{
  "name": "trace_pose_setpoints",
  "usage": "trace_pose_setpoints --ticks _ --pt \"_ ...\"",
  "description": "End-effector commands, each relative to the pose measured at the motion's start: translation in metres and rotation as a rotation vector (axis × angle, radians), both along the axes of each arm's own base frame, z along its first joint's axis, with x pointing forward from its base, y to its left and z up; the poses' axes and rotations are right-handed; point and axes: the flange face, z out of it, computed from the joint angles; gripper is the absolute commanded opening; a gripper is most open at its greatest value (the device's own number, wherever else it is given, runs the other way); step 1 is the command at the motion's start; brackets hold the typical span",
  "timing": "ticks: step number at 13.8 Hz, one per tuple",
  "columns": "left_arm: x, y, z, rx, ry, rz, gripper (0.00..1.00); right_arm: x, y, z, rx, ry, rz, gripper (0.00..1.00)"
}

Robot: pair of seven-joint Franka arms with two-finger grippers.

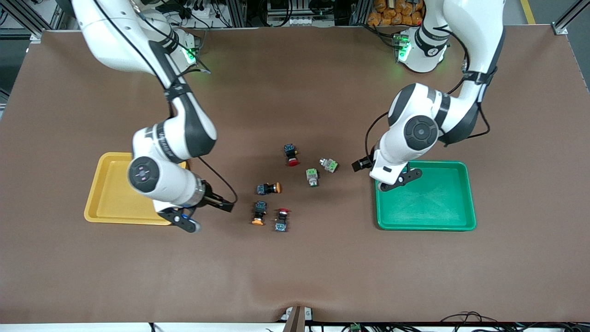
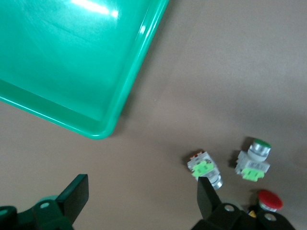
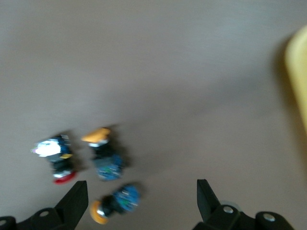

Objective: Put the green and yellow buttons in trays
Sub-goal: 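Grasp green button with the left gripper while the right gripper grasps orange button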

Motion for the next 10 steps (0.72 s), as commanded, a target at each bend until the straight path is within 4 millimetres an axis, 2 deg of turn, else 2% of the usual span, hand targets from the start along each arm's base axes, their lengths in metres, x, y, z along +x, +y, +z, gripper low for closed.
trace_pose_setpoints --ticks 1,2,4,10 --pt "-0.008 -0.03 -0.026 -0.008 -0.006 0.074 1.0 -0.001 0.052 -0.043 -0.008 -0.143 0.072 1.0" --pt "-0.013 -0.043 -0.037 -0.003 -0.011 0.097 1.0 -0.003 0.059 -0.055 -0.063 -0.18 0.164 1.0" --pt "-0.018 -0.055 -0.054 0.006 -0.014 0.142 1.0 -0.01 0.068 -0.062 -0.157 -0.214 0.29 1.0" --pt "-0.028 -0.075 -0.094 0.021 -0.012 0.245 1.0 -0.016 0.08 -0.105 -0.169 -0.231 0.318 1.0"
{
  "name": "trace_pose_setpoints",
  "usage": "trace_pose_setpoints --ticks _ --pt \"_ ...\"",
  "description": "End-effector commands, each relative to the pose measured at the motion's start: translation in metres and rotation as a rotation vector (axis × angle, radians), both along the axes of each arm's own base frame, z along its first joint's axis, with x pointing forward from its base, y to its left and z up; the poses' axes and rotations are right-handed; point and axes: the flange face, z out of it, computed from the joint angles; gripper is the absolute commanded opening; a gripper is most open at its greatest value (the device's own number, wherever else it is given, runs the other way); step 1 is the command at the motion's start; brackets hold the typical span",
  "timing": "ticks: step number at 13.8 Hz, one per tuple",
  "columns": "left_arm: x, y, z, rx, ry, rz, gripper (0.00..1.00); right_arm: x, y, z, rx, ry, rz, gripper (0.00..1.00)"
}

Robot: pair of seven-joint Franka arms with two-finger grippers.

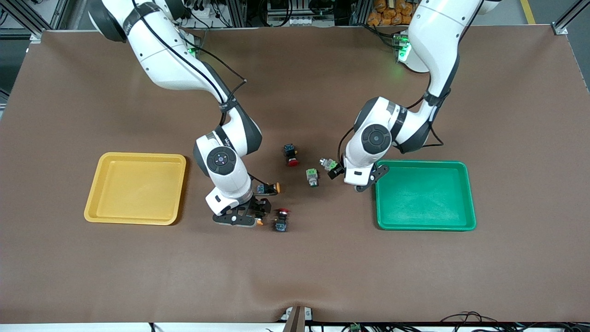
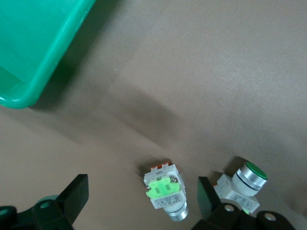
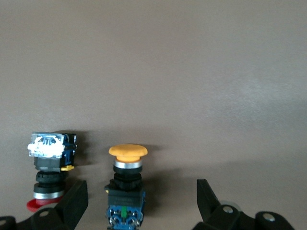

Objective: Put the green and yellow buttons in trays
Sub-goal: 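Grasp green button with the left gripper while the right gripper grasps orange button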

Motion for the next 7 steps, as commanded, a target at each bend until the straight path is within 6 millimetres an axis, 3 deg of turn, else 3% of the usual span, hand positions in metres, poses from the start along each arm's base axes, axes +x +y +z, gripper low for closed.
trace_pose_setpoints --ticks 1,7 --pt "-0.002 -0.01 -0.009 -0.008 -0.007 0.034 1.0 0.003 0.006 -0.014 -0.009 -0.028 0.02 1.0" --pt "-0.014 -0.027 -0.038 0.001 -0.009 0.055 0.97 0.0 0.009 -0.034 0.001 -0.028 0.014 1.0"
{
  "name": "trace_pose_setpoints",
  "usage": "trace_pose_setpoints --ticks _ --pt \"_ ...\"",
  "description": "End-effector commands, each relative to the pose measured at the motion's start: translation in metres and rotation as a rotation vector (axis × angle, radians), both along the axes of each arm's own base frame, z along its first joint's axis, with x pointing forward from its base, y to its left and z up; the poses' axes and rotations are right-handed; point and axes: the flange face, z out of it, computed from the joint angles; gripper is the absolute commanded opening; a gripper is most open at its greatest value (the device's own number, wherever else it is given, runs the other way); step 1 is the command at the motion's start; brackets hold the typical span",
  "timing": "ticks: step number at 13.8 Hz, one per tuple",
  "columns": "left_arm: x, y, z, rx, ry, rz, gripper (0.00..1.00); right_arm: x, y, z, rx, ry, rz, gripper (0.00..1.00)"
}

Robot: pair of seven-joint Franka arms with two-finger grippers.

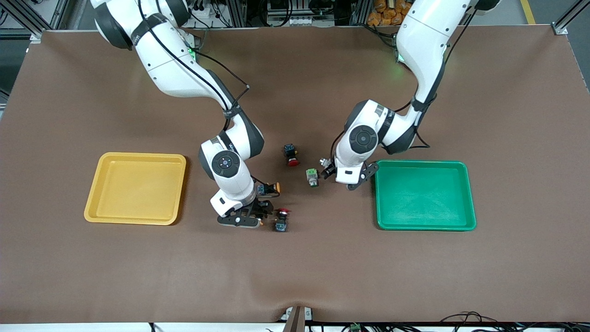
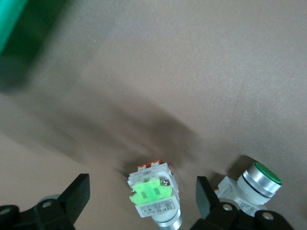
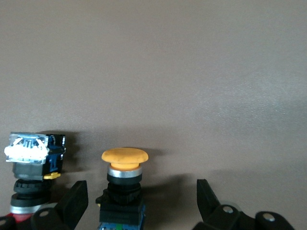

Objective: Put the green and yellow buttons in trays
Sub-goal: 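Grasp green button with the left gripper while the right gripper grasps orange button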

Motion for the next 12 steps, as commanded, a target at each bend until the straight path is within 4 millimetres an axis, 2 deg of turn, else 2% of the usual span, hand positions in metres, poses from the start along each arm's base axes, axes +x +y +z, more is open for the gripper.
trace_pose_setpoints --ticks 1,2,3,4,5,6,9,11,12 --pt "-0.003 -0.011 -0.009 -0.005 -0.008 0.03 0.97 -0.002 0.014 -0.006 -0.002 -0.018 0.016 1.0" --pt "-0.007 -0.016 -0.011 -0.003 -0.012 0.027 0.95 -0.001 0.015 -0.007 -0.003 -0.018 0.016 0.91" --pt "-0.006 -0.015 -0.014 0.001 -0.013 0.022 0.73 -0.001 0.015 -0.006 -0.002 -0.019 0.016 0.72" --pt "-0.005 -0.014 -0.013 0.0 -0.016 0.012 0.35 -0.001 0.015 -0.007 -0.002 -0.017 0.015 0.45" --pt "-0.006 -0.016 -0.013 0.0 -0.016 0.008 0.18 -0.001 0.015 -0.007 -0.002 -0.017 0.015 0.12" --pt "-0.006 -0.015 -0.013 0.001 -0.017 0.006 0.03 -0.001 0.015 -0.007 -0.002 -0.017 0.015 0.0" --pt "0.001 -0.009 -0.003 -0.006 -0.022 -0.01 0.0 0.002 0.012 -0.003 0.005 -0.021 0.006 0.0" --pt "0.01 0.002 0.019 0.004 0.0 -0.03 0.0 0.013 -0.001 0.023 0.016 -0.04 -0.01 0.0" --pt "0.015 0.007 0.033 0.009 0.016 -0.053 0.0 0.022 -0.019 0.042 0.016 -0.043 -0.035 0.0"
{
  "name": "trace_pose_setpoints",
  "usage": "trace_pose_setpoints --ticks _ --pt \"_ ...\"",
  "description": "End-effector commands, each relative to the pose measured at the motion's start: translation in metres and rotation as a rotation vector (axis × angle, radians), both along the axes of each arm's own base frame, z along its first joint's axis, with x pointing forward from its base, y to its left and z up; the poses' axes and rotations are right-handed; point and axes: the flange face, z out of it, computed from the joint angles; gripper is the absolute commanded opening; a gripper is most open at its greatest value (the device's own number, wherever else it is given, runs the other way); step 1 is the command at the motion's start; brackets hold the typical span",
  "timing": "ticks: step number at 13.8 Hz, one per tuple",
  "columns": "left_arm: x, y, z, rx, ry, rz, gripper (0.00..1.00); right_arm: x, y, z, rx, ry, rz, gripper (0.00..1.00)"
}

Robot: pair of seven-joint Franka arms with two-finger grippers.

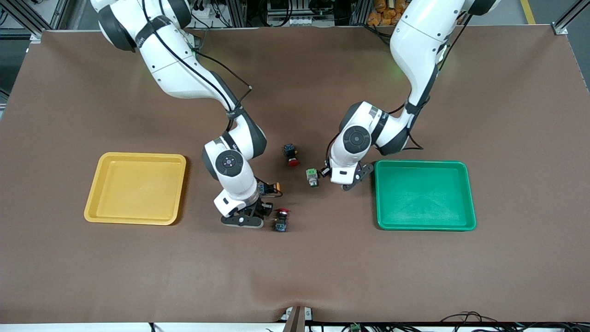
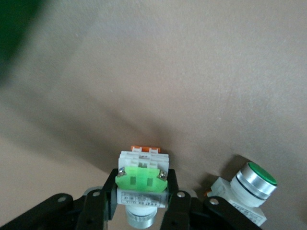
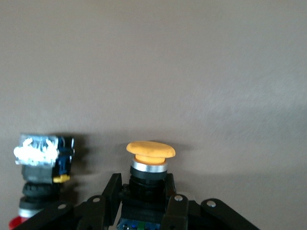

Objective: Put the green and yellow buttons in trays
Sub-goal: 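Carry green button to green tray while the right gripper carries orange to yellow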

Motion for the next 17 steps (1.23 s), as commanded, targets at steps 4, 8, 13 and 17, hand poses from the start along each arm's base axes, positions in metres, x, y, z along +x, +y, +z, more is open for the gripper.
trace_pose_setpoints --ticks 4,8,13,17 --pt "0.038 0.069 0.062 0.07 0.047 -0.191 0.0 0.037 -0.096 0.106 -0.036 0.055 -0.097 0.0" --pt "0.068 0.142 0.068 0.041 0.061 -0.307 0.0 0.038 -0.21 0.132 -0.102 0.159 0.035 0.0" --pt "0.09 0.186 0.04 0.083 0.027 -0.399 0.03 -0.004 -0.313 0.124 -0.114 0.258 0.076 0.0" --pt "0.094 0.187 0.02 0.1 0.001 -0.422 0.04 -0.025 -0.312 0.113 -0.119 0.368 0.122 1.0"
